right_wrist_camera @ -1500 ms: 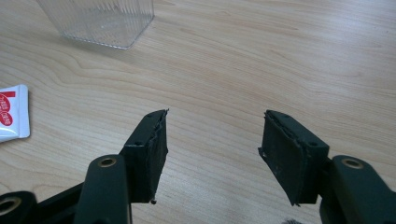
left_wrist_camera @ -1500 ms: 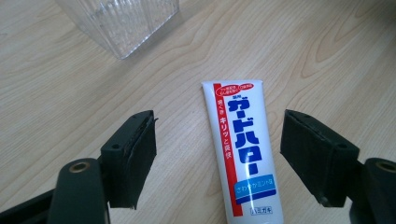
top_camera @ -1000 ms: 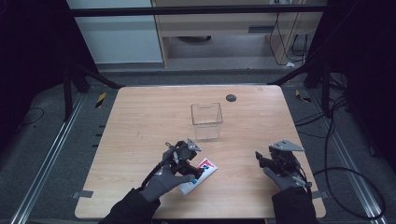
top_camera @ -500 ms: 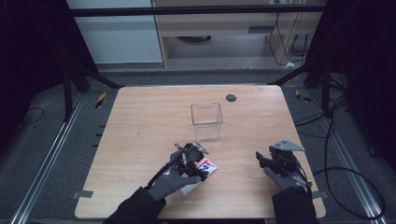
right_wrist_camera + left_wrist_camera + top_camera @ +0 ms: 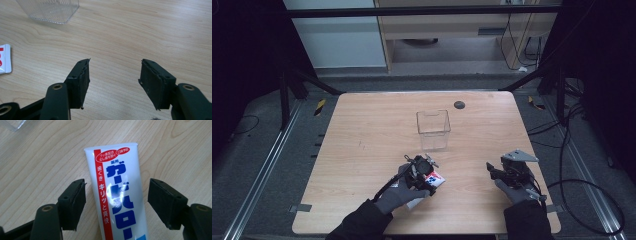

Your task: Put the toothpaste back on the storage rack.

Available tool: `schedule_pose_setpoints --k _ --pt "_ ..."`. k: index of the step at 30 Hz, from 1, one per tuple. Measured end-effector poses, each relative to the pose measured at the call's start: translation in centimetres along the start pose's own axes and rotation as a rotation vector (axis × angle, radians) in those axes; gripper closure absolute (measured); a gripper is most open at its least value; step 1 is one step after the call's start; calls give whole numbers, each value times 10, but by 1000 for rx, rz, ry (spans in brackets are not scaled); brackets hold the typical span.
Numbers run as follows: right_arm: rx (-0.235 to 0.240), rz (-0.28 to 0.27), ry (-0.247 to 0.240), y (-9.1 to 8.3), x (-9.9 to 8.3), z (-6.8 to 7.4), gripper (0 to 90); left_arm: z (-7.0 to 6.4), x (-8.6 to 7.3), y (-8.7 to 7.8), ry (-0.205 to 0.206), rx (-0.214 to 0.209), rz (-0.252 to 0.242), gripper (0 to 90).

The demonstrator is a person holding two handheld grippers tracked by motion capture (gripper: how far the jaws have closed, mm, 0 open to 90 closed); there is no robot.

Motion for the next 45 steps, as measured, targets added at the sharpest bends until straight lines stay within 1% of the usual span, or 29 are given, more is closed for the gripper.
schedule_pose_setpoints --k 4,6,11,15,20,29,30,33,36,39,45 --pt "0 3 -2 0 0 0 406 1 -1 5 -7 -11 16 316" --pt "2 3 -5 1 -1 0 408 0 -1 7 -12 -26 20 323" --pt "-2 3 -2 0 0 0 410 0 -2 11 -8 -36 39 346" --pt "1 4 -6 1 -1 0 411 0 -3 12 -19 -50 55 356" --pt "-1 4 -5 1 0 0 411 0 -3 13 -11 -38 69 364" --pt "-3 0 -2 0 0 -1 414 0 -3 12 -36 -41 69 413" --pt "-3 0 -3 0 0 -1 415 0 -3 11 -46 -48 69 426" --pt "-3 0 -2 0 0 -2 417 -1 -4 9 -54 -69 73 488" --pt "-3 0 -6 0 0 -2 419 0 -3 6 -60 -78 62 558" --pt "-3 -1 0 -1 0 -3 420 -1 -4 1 -51 -81 54 641" --pt "-1 0 2 -2 0 -3 423 -2 -6 -4 -47 -79 32 700"
Point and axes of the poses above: each handheld gripper's, and its own axes: y roughly forward along the jaws, x roughly out of its top, z roughly to its left, the point moved 9 cm from there along y, roughly forward along the jaws, and after that the axes turned 1 degree about y, right-handed, at the moved point
